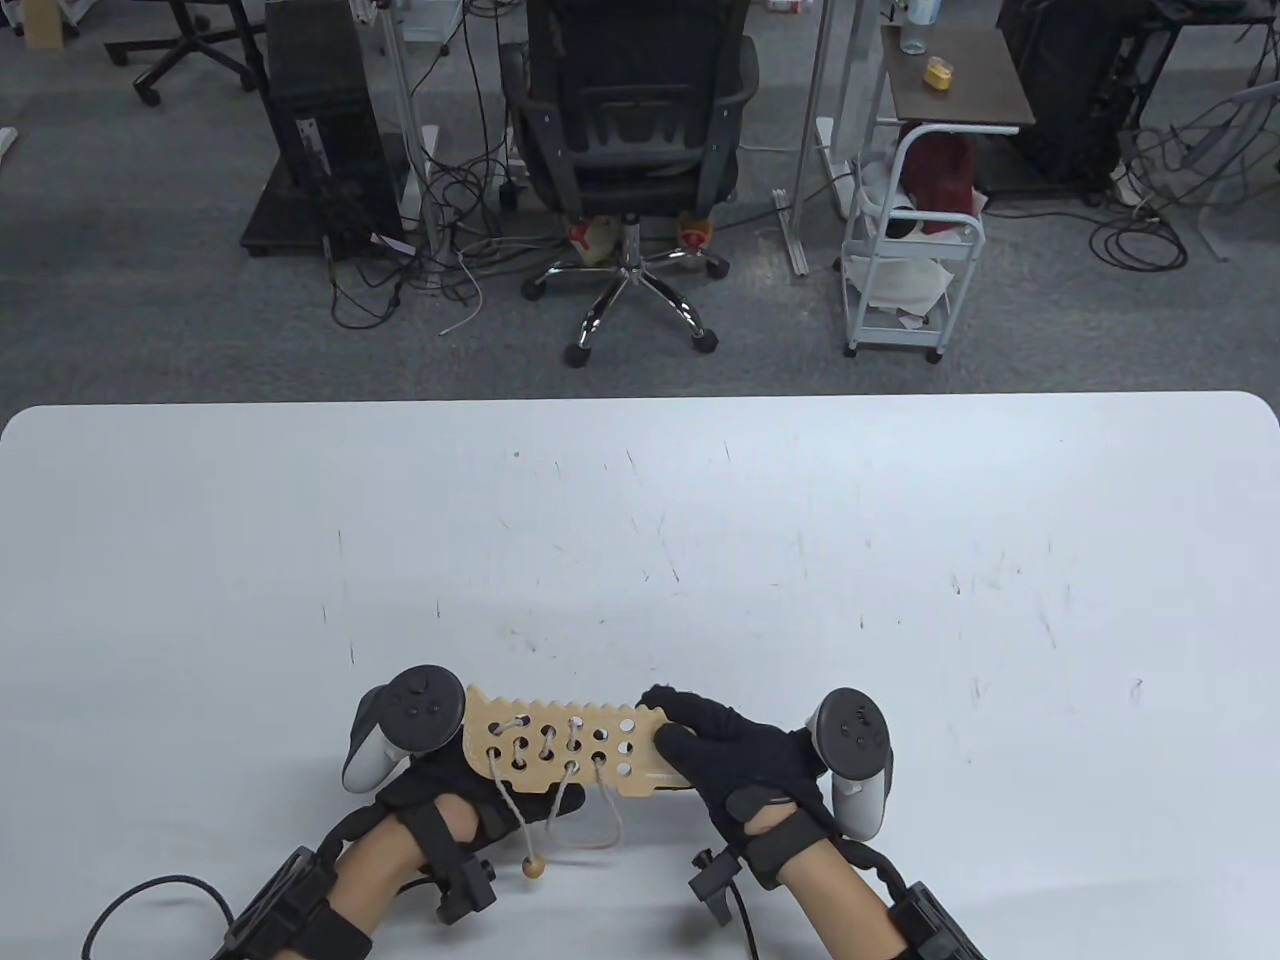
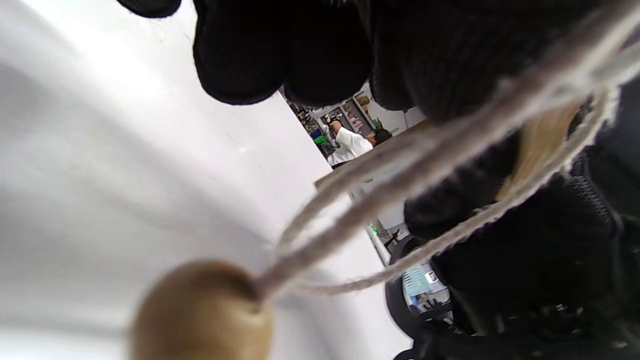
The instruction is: Thread rope through all holes on crocodile lacing toy
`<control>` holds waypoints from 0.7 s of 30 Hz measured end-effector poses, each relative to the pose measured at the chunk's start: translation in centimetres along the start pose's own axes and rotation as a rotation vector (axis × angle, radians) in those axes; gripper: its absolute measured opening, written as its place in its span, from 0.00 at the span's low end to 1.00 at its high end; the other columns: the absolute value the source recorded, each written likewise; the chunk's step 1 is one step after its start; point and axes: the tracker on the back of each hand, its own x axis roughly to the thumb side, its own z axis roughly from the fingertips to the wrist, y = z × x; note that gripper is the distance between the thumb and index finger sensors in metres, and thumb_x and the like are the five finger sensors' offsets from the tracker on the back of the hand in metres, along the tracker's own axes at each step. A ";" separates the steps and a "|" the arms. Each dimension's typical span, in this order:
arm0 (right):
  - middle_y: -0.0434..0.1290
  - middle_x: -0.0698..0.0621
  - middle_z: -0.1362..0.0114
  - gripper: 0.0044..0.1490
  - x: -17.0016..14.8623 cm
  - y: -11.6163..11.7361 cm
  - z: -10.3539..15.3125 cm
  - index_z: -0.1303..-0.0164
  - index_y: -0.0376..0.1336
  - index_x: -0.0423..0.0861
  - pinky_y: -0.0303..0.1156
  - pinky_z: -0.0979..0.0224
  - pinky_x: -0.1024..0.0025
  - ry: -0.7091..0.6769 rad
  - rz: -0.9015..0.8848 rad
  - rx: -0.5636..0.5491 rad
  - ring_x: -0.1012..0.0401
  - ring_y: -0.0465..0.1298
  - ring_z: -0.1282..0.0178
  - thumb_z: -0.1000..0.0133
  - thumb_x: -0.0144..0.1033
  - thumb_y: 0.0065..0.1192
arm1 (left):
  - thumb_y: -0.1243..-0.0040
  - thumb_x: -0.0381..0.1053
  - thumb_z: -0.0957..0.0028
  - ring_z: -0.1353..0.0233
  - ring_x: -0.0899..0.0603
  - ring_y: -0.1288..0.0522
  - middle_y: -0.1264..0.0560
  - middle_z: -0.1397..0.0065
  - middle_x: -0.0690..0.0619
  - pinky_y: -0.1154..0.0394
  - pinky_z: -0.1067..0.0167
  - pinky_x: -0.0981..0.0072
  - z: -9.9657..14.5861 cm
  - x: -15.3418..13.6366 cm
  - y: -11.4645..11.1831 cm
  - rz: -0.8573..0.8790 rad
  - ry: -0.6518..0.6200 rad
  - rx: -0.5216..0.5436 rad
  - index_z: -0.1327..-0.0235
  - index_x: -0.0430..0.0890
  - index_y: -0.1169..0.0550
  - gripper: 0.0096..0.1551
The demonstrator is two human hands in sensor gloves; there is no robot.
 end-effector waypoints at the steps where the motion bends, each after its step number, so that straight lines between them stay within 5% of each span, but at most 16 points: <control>1: 0.84 0.49 0.46 0.30 0.0 0.0 0.0 0.38 0.69 0.45 0.80 0.50 0.59 0.003 -0.012 0.003 0.57 0.89 0.56 0.49 0.43 0.69 | 0.25 0.63 0.61 0.38 0.43 0.25 0.20 0.42 0.56 0.41 0.26 0.38 0.0 0.1 -0.1 0.016 -0.010 0.002 0.37 0.69 0.21 0.34; 11: 0.84 0.49 0.46 0.30 0.0 0.8 0.2 0.38 0.69 0.46 0.80 0.49 0.59 -0.001 -0.067 0.039 0.57 0.89 0.56 0.49 0.43 0.69 | 0.25 0.63 0.61 0.39 0.44 0.23 0.20 0.43 0.57 0.41 0.26 0.38 -0.5 0.7 -1.9 0.098 -0.054 -0.049 0.39 0.68 0.19 0.32; 21: 0.84 0.49 0.45 0.30 -0.1 1.0 0.2 0.38 0.69 0.46 0.80 0.48 0.58 0.006 -0.070 0.044 0.57 0.89 0.55 0.49 0.44 0.69 | 0.27 0.61 0.59 0.41 0.44 0.21 0.17 0.45 0.57 0.39 0.26 0.38 -0.4 0.5 -1.3 0.125 -0.060 0.035 0.46 0.64 0.14 0.24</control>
